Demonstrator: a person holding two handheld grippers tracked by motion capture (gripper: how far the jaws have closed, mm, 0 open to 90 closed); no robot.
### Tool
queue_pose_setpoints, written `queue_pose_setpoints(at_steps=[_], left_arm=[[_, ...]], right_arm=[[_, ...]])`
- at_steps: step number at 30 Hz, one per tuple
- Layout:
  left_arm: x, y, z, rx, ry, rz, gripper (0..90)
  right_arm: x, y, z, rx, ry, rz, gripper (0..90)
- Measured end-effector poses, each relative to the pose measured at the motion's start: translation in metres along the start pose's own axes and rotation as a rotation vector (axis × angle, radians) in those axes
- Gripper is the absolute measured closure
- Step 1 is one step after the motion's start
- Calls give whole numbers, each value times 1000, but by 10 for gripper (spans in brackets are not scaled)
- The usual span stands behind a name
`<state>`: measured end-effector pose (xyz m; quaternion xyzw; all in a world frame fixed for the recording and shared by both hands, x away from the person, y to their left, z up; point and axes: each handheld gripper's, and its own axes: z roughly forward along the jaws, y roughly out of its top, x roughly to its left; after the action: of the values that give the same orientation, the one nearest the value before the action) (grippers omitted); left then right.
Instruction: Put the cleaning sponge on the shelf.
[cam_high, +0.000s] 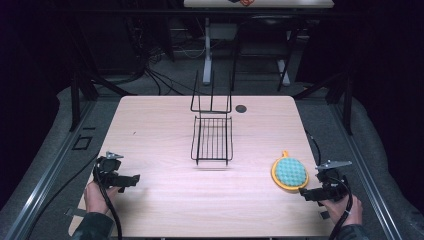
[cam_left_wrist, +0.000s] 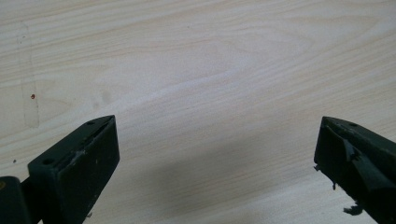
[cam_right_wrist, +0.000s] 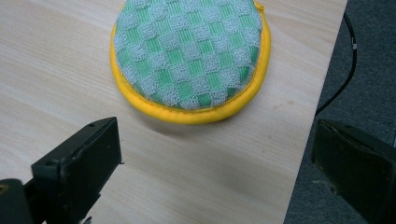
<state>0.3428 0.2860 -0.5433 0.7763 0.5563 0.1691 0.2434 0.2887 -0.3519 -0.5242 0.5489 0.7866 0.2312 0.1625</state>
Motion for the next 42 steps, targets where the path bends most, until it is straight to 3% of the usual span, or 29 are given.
queue_pose_setpoints(at_steps=[16, 28, 37, 42], left_arm=[[-4, 4, 1, 9, -2, 8, 1], [-10, 8, 5, 29, -3, 31, 1], [-9, 8, 6, 33, -5, 28, 1], [-9, 8, 7, 43, -8, 31, 2]], right_arm=[[-6, 19, 7, -32, 31, 1, 3], [-12, 41, 32, -25, 62, 9, 3], [-17, 51, 57, 5, 95, 48, 191], [-18, 48, 60, 9, 121, 74, 304]])
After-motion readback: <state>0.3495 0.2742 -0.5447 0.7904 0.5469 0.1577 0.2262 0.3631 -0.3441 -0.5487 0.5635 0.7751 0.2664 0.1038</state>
